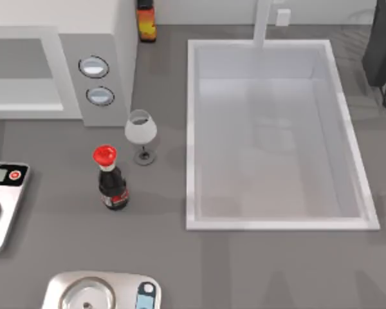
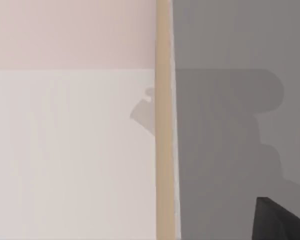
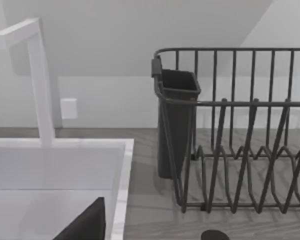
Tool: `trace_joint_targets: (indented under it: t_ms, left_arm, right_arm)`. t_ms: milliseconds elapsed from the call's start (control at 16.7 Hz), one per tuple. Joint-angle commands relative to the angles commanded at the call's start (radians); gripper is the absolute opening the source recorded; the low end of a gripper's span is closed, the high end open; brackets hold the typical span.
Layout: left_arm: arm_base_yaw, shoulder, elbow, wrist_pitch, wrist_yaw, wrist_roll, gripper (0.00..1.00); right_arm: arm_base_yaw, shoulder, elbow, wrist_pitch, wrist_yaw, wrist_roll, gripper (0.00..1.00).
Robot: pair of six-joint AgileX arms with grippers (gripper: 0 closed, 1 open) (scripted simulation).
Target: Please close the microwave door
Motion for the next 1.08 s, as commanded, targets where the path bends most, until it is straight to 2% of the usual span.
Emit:
trace_joint_targets:
  t_ms: [180, 660, 1080]
  left_arm:
    - [-0.024, -0.035, -0.037, 0.02, -0.013, -0.026, 0.0]
    - [-0.188, -0.302, -0.345, 0.159, -0.097, -0.202, 0.0]
    - [-0.21, -0.327, -0.372, 0.169, -0.111, -0.228, 0.0]
  right_arm:
    - [0.0, 0.0, 0.0, 0.0, 0.0, 0.0, 1.0]
    - [0.0, 0.0, 0.0, 0.0, 0.0, 0.0, 1.0]
    - [0.0, 0.0, 0.0, 0.0, 0.0, 0.0, 1.0]
